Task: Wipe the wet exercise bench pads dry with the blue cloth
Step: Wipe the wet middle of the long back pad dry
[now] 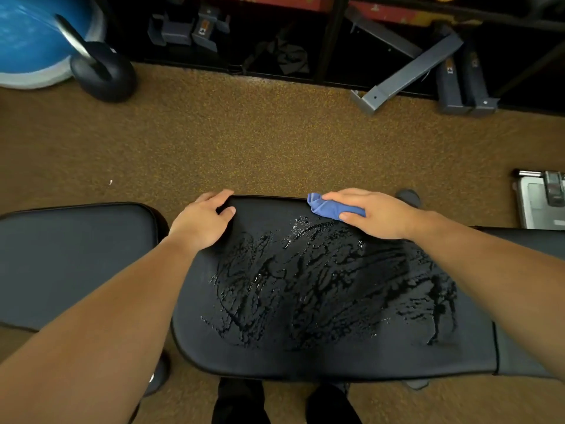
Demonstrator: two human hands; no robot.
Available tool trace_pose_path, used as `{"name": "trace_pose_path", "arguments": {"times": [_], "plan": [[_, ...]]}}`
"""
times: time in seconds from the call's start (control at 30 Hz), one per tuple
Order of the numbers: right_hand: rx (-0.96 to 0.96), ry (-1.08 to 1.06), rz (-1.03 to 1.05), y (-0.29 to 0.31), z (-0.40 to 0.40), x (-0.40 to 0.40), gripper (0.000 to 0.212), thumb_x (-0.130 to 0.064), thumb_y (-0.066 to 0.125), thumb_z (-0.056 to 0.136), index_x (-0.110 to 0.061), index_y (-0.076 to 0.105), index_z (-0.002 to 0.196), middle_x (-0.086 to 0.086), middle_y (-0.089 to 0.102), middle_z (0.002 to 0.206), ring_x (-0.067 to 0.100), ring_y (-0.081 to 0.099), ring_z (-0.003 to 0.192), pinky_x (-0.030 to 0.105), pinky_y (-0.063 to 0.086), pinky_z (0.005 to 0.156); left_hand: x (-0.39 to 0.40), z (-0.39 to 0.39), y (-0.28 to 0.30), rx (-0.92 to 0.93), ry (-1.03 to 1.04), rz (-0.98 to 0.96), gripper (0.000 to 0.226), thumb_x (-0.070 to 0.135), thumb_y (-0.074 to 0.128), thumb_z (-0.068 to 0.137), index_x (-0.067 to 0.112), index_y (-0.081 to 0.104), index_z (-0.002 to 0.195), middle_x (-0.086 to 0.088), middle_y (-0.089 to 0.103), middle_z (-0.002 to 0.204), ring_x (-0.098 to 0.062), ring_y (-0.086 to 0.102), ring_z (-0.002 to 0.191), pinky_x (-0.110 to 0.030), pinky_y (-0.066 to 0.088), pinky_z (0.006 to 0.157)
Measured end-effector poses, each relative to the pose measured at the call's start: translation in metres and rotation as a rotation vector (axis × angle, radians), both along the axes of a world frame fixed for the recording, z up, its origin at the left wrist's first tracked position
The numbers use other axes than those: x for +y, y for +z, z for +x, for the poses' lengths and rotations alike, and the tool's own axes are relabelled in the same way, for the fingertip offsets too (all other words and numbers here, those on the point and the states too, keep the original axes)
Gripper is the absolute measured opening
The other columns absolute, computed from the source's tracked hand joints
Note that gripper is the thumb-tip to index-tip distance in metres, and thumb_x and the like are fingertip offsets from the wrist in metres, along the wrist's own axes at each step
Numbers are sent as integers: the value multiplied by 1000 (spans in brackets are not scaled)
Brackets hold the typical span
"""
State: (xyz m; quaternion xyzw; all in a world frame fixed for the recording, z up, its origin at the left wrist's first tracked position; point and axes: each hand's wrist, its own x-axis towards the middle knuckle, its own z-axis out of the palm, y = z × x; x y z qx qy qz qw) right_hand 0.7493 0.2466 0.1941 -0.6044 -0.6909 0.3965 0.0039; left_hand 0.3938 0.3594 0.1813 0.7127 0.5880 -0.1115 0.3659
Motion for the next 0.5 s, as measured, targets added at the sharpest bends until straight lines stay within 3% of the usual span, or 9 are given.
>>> {"name": "trace_pose_path", "arguments": {"times": [0.13,0.3,0.37,0.4,0.43,0.5], "plan": [[8,42,22,-5,-24,16,52,-24,50,104,-39,35,152,-16,38,154,5,34,141,21,23,113,-1,-4,1,-7,-3,-21,49,52,38,102,51,30,150,9,27,162,-26,34,145,-42,32,113],[3,88,17,-12,-54,33,52,-33,47,104,-49,31,151,-20,31,156,10,34,141,41,29,117,4,-6,5,-103,73,-55,46,43,33,103,54,37,147,14,31,160,-20,36,144,-36,31,114],[-50,105,11,-13,-66,39,52,-38,44,104,-55,26,150,-20,24,160,16,31,144,45,28,117,8,-14,4,-145,123,-93,48,34,36,102,57,39,144,13,41,155,-18,59,118,-30,48,91],[-76,121,14,-13,-73,42,51,-41,42,105,-57,23,149,-20,21,161,18,30,144,46,28,116,11,-19,3,-166,139,-117,51,27,39,102,57,39,144,10,46,152,-18,66,98,-26,49,72],[-99,138,19,-14,-79,44,51,-43,41,105,-59,21,149,-21,18,161,20,30,144,48,29,115,13,-24,2,-190,143,-139,55,21,40,102,56,40,144,7,49,150,-20,67,90,-24,46,62],[-126,159,28,-14,-90,51,50,-45,38,105,-59,18,149,-21,16,162,21,30,144,49,30,113,17,-31,-2,-233,110,-153,56,15,42,103,52,41,145,7,44,154,-25,63,112,-26,50,75]]}}
